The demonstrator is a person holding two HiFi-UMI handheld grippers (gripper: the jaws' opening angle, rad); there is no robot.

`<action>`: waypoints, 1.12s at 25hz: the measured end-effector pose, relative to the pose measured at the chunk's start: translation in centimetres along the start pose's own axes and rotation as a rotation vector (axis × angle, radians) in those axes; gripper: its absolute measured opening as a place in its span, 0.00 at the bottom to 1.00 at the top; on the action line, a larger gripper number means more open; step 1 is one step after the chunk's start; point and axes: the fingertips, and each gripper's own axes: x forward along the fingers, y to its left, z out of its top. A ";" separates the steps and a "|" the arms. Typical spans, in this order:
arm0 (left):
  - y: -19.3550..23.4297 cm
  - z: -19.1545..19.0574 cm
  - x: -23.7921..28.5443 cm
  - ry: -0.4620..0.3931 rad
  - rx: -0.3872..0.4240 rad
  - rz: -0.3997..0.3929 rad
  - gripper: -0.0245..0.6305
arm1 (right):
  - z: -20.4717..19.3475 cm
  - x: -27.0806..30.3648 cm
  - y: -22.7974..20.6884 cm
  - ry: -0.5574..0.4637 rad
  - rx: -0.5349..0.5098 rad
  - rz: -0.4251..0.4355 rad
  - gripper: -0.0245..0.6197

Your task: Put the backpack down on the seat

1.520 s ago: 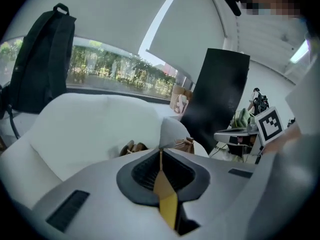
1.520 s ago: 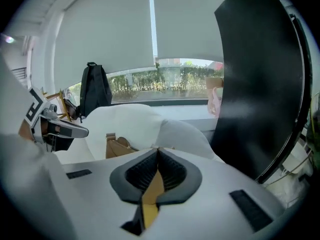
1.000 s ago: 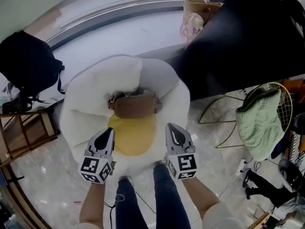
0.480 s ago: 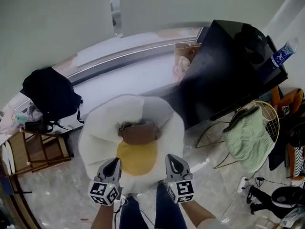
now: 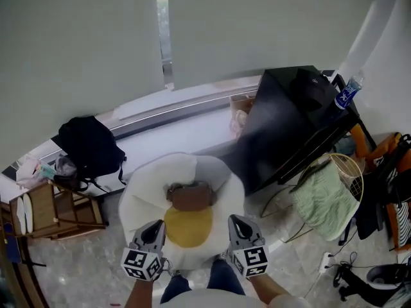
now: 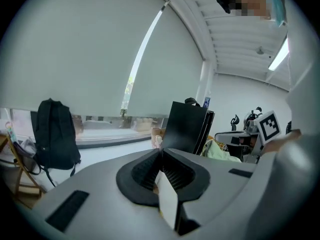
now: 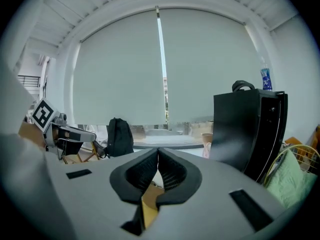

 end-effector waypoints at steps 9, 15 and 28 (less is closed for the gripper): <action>-2.8 5.8 -5.6 -0.137 0.023 -0.025 0.10 | 5.6 -4.8 2.5 -0.088 -0.025 0.033 0.09; -3.1 7.1 -8.1 -0.170 0.012 -0.022 0.10 | 7.8 -6.2 3.9 -0.134 -0.047 0.056 0.09; -2.9 9.0 -8.2 -0.188 0.039 -0.040 0.10 | 9.5 -6.4 3.5 -0.168 -0.035 0.030 0.09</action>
